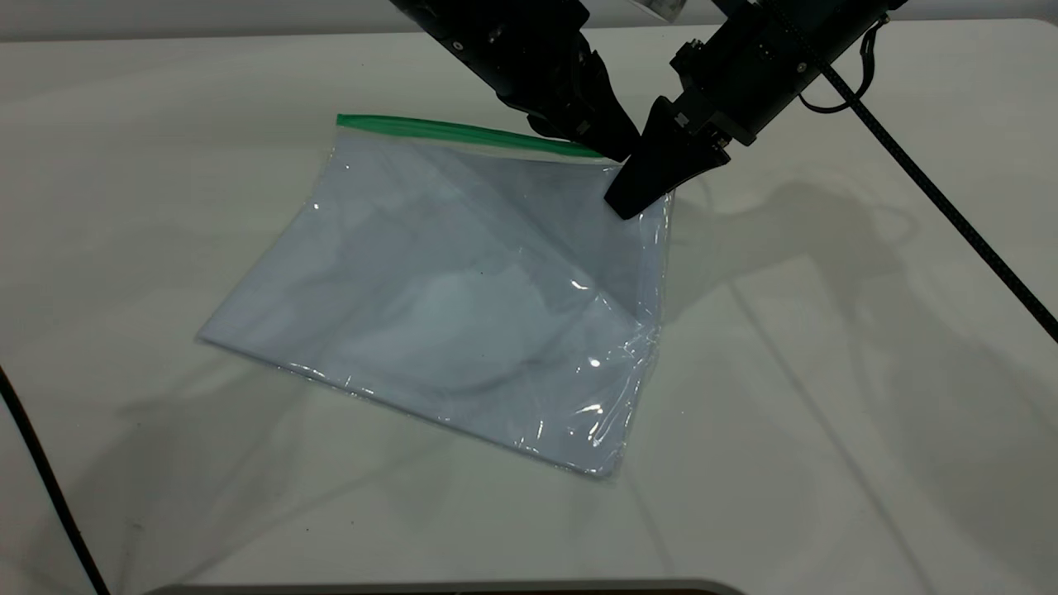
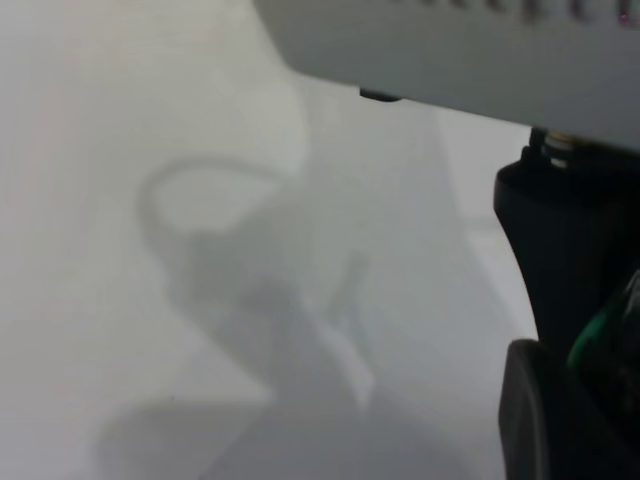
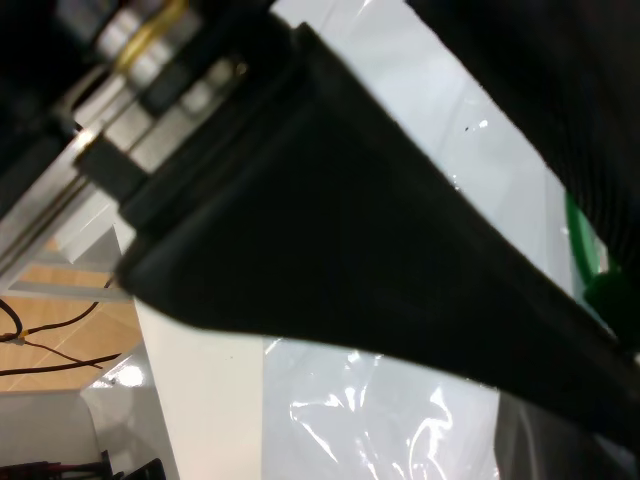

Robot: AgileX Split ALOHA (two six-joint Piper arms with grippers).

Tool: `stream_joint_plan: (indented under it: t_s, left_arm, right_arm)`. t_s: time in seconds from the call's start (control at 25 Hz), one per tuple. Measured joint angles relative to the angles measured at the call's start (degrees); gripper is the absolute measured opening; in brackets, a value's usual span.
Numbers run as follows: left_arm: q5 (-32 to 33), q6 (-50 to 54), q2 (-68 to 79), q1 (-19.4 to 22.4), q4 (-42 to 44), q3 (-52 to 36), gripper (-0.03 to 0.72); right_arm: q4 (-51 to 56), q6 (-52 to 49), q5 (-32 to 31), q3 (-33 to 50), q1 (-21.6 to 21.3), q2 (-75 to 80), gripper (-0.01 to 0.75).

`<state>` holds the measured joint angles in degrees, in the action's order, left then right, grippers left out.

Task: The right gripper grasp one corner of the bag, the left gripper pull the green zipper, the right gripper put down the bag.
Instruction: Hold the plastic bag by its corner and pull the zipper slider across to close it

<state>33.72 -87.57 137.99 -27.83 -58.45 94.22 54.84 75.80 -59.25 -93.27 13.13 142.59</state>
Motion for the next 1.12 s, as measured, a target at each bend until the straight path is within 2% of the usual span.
stream_joint_plan:
  t_s: [0.32,0.64,1.12]
  left_arm:
    - [-1.04,-1.25,0.0,-0.18,0.91,0.06,0.065]
    - [-3.54,-2.23,0.0,-0.19,1.28,0.06,0.065]
    - [-2.53,-2.4,0.06,2.29,2.62,0.06,0.065]
  right_arm:
    - [0.0,0.0,0.21,0.0,-0.18,0.0,0.036]
    - [1.54,0.0,-0.03,0.0,-2.11,0.0,0.036]
    - [3.53,0.48,-0.22,-0.09,-2.37,0.0,0.036]
